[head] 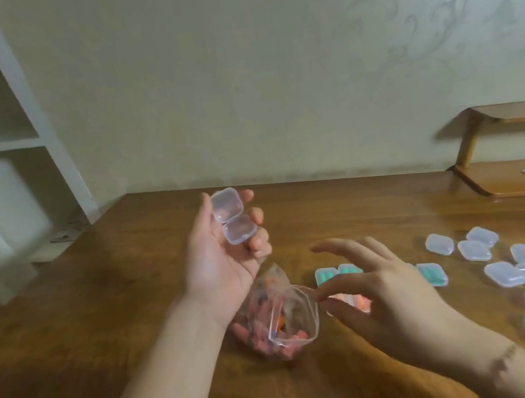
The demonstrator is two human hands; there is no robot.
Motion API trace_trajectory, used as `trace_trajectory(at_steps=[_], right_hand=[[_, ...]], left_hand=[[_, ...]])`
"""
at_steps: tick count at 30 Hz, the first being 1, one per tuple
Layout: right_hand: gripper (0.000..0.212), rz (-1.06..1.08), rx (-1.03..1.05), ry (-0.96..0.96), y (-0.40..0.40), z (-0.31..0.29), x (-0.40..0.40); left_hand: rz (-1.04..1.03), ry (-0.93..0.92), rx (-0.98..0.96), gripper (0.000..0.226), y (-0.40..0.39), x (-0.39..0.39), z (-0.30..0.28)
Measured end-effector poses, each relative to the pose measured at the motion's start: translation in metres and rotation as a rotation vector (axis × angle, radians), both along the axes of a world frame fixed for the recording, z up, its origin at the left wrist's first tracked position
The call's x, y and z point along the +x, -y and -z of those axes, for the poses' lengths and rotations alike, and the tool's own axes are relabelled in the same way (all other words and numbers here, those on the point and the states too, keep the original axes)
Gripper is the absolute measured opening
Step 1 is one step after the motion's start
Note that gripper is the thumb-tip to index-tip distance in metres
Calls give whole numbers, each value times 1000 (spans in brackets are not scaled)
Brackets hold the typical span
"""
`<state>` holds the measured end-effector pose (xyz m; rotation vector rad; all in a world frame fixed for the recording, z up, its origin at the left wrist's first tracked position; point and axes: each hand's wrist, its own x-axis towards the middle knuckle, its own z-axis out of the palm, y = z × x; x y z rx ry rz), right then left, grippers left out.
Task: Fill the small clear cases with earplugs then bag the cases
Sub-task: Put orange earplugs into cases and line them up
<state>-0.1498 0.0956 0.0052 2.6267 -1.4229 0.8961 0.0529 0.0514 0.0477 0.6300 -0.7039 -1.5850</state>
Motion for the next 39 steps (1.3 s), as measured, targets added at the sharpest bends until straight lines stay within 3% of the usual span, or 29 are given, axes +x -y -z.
trace_trajectory(at_steps=[4,8,12,18,24,29,33,39], right_hand=[[17,-79,159,-104,27,10,34],[14,-112,125,-141,37,23,46],[13,-106,85,-154,38,29,49],[32,-66,124,-212,41,26,56],[21,-51,85,-48,25,13,35],[19,-36,194,436,13,-13,16],[22,-145,281,730,12,-14,22],[15,-14,200,771,5,-16,33]], left_hand=[[-115,-53,163,43,8,11,19],[-120,-143,306,43,13,8,34],[-159,-175,352,43,18,9,38],[-161,-190,363,43,20,11,40],[-167,-158,363,44,17,9,36],[-43,-118,262,43,-4,-3,31],[76,-76,172,45,-16,-14,34],[98,-1,37,49,-22,-19,37]])
